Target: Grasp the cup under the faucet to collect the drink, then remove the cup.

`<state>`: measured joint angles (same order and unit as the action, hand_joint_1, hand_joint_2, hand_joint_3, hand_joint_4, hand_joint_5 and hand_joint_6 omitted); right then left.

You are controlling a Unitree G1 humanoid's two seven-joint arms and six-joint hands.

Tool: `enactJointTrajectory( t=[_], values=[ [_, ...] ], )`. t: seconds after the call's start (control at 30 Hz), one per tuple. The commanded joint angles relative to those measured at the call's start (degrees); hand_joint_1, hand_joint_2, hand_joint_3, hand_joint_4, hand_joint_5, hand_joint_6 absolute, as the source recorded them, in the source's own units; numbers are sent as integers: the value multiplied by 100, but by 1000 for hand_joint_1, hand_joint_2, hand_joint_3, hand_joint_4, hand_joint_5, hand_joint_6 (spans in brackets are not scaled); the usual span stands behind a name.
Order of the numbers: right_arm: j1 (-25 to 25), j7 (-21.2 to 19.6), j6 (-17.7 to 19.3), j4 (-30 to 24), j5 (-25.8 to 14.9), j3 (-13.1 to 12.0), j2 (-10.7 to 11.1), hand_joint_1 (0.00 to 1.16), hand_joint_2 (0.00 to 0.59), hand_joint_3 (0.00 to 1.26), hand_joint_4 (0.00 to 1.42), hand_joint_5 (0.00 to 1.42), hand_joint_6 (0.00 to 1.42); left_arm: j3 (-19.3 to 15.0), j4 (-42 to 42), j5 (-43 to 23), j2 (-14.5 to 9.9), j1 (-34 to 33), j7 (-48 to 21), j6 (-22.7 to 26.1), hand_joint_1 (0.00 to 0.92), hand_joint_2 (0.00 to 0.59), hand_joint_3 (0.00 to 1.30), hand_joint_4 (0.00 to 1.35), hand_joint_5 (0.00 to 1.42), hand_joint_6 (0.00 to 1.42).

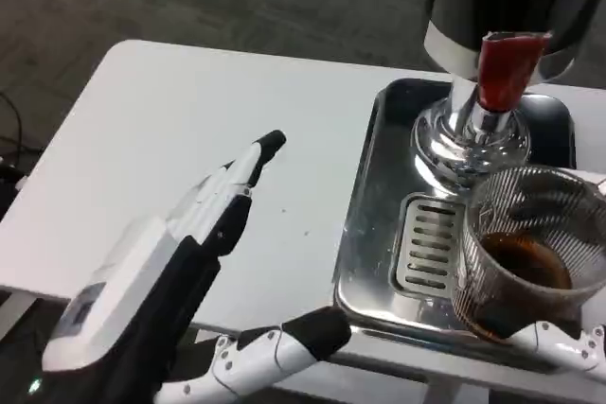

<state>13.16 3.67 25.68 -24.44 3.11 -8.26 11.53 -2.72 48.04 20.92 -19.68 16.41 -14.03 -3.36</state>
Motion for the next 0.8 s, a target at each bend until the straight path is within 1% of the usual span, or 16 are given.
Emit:
enactJointTrajectory(
  t=[0.03, 0.23, 0.33, 0.47, 0.8],
  values=[
    [263, 119, 77, -439, -259, -4, -27, 842, 160, 608, 627, 756, 653, -283, 170, -173, -73, 514, -67, -337, 0, 53, 0, 0, 2, 0],
    [556, 277, 98, -684, -415, -28, -10, 838, 164, 609, 627, 756, 653, -567, 237, -418, -68, 1117, -104, -811, 0, 53, 0, 0, 2, 0],
    [725, 379, 116, -842, -509, -25, 9, 835, 164, 609, 627, 756, 653, -705, 335, -529, -50, 1283, -122, -971, 0, 53, 0, 0, 7, 0],
    [983, 504, 147, -1070, -576, 34, 13, 830, 163, 609, 627, 757, 654, -816, 464, -536, -82, 1386, -183, -1066, 0, 52, 0, 0, 11, 0],
    [1321, 689, 190, -1424, -602, 72, -12, 824, 163, 609, 627, 757, 654, -1278, 911, -150, -361, 1356, -577, -1167, 0, 56, 0, 0, 15, 0]
  ],
)
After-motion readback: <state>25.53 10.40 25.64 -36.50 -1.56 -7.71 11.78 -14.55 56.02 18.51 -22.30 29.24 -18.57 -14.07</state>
